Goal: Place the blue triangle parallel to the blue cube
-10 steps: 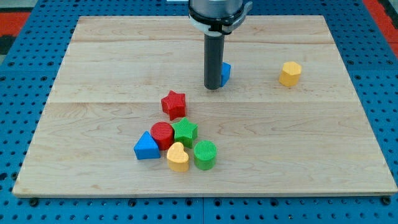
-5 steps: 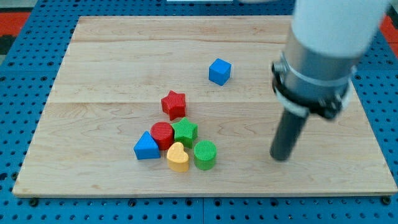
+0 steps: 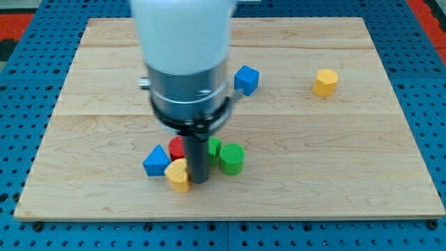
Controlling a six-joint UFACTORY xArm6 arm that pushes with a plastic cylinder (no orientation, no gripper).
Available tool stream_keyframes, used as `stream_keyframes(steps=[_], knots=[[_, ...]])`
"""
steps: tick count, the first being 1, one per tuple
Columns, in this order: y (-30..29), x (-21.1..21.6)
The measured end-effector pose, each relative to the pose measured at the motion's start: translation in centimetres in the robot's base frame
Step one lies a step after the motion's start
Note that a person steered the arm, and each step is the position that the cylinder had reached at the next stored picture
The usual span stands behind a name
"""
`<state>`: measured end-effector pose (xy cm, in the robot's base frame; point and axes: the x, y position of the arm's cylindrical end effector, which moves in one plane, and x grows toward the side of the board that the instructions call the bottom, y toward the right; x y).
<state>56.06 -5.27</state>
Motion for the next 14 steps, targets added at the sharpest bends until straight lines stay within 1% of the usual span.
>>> stream_keyframes(steps=[2,3,4,5,6,7,8,9,10,11,12,13,14], knots=[[-4.5,-2.9],[-2.6,-1.8],[-1.2,1.1],[-6.4,1.5],[-10.2,-0.6],[-10.3,-3.6],[-7.2,-4.0],[-5.3,-3.1],[-1.9,-2.3],[-2.3,-4.9],[-4.8,-7.6],[-6.1,-6.7],[-9.0,-6.1]])
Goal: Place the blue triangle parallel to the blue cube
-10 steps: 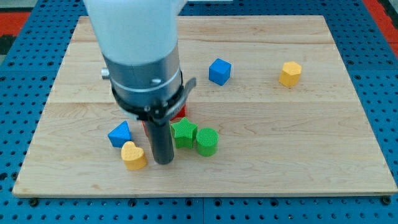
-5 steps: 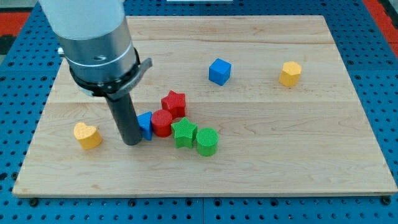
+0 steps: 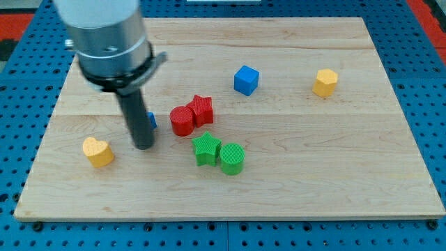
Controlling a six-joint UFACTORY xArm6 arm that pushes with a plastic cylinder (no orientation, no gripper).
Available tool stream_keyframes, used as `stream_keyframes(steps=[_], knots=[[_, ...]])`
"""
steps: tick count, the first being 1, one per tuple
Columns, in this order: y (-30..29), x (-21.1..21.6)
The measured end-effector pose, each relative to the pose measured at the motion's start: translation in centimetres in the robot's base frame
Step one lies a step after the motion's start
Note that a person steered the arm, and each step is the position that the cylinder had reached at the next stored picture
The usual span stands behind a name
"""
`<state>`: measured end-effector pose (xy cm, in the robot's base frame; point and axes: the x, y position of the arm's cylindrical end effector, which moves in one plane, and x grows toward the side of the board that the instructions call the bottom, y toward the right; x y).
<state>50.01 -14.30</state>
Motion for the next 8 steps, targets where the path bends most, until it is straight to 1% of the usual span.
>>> stream_keyframes(steps=[1,2,4,8], knots=[[-2.0,-5.1],[-1.8,-7.5],[4.2,-7.9],[4.9,-10.3]])
